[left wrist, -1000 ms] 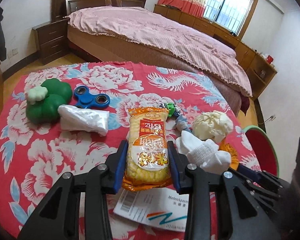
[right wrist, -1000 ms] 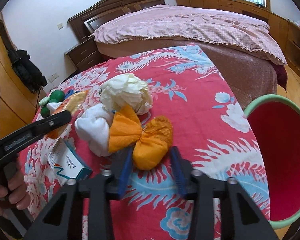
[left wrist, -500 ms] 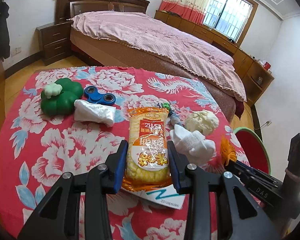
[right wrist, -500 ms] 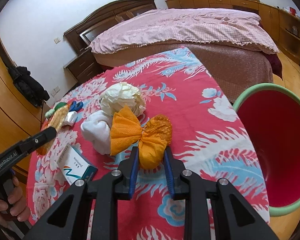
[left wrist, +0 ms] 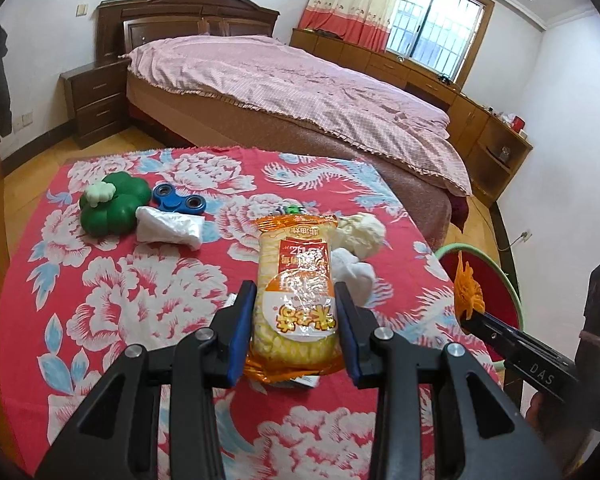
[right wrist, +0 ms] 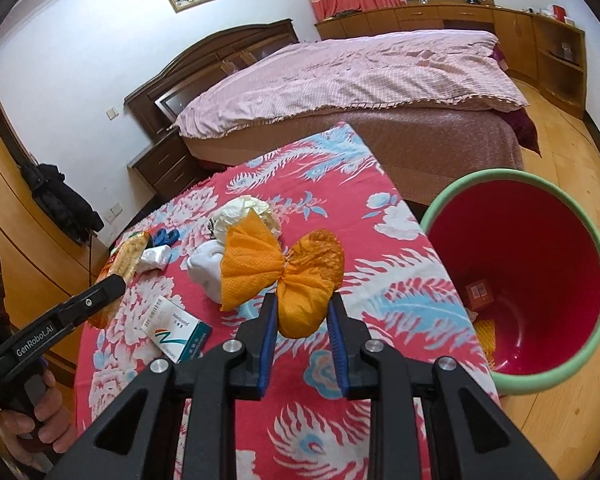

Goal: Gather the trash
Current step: 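Carry the snack bag and orange bow over the red bucket with both tools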

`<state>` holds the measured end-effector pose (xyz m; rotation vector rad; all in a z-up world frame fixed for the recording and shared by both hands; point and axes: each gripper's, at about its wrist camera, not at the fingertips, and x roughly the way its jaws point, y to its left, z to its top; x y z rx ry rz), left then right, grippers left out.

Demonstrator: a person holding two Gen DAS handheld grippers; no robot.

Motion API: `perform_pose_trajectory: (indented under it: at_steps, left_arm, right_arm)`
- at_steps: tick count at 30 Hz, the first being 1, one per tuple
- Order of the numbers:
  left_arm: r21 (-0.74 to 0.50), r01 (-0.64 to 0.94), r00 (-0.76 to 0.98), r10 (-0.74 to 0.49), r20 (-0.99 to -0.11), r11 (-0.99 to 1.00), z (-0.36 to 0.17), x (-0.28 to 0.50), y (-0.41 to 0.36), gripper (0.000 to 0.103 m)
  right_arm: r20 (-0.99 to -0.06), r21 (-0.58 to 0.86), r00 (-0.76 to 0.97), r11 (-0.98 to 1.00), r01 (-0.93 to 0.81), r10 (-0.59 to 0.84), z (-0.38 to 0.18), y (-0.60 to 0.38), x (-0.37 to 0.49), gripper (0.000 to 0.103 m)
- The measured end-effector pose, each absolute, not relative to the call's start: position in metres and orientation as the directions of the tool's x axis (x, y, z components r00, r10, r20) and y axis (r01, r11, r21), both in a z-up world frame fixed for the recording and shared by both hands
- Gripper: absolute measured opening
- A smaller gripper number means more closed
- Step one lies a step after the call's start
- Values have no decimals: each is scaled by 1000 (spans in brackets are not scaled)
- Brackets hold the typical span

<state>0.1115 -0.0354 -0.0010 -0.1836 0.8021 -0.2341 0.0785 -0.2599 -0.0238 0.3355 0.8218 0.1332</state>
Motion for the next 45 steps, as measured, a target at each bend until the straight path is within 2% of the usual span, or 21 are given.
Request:
perform_pose_trajectory:
  at_steps: [23,35,45]
  left_arm:
    - [-219,280,682,-354,-640,935,38,61,-92,39]
    - [-189,369,653,-399,-644,910,42,68,-140,39]
    - [-181,444,585,-437,-684,877,25,94,-197,39]
  right_arm:
    - [-614,344,773,936,82,158,17,-294,7,27]
    - [-618,349,781,921,171,89,17,-336,-7,27]
    - [-656,361,754,892,272,36,-8,-385,1,28]
